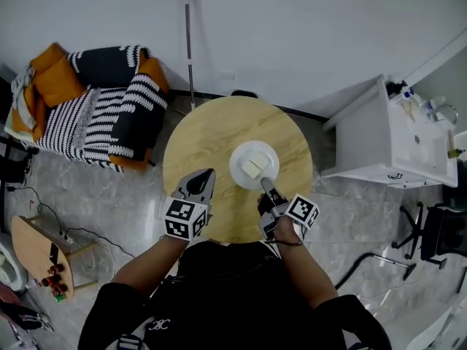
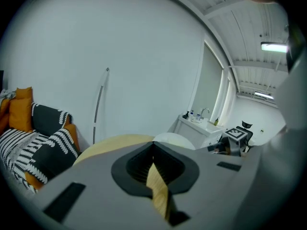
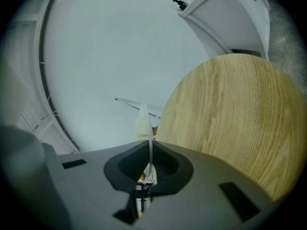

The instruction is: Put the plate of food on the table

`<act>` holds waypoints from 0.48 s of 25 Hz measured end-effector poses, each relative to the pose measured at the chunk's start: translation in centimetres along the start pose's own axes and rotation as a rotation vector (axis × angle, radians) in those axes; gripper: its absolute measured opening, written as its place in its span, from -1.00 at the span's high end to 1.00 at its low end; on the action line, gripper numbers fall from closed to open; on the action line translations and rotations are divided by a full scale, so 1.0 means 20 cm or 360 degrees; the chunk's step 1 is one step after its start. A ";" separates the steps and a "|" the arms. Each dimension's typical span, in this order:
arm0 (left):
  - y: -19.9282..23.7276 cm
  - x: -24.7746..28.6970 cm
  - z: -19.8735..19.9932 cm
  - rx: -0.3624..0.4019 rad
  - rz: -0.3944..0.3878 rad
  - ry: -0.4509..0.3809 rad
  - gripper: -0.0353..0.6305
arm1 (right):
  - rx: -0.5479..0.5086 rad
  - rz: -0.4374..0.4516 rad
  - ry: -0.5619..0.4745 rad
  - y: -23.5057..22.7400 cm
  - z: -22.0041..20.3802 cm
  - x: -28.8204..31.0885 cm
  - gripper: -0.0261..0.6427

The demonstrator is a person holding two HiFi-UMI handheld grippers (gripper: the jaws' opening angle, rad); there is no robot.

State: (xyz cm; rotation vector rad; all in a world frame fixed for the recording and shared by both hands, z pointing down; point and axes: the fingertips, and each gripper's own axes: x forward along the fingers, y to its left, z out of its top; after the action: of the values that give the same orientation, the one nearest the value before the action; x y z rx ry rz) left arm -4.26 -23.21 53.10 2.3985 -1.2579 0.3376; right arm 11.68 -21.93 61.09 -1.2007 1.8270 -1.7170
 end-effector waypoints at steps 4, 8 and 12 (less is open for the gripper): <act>-0.02 0.01 -0.02 0.0003 -0.0023 0.0017 0.88 | 0.0057 -0.0029 0.0015 -0.08 -0.03 0.03 0.87; 0.00 0.00 -0.04 -0.0001 -0.0034 0.0032 0.88 | 0.0115 -0.0053 0.0044 -0.15 -0.08 0.08 0.87; 0.03 0.00 -0.05 -0.0006 -0.0035 0.0054 0.88 | 0.0170 -0.0088 0.0062 -0.21 -0.11 0.14 0.87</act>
State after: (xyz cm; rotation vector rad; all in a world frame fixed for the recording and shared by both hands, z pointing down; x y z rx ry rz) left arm -4.75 -22.98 54.11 2.3916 -1.2150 0.3677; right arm 9.89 -22.28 66.33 -1.1929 1.7151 -1.8560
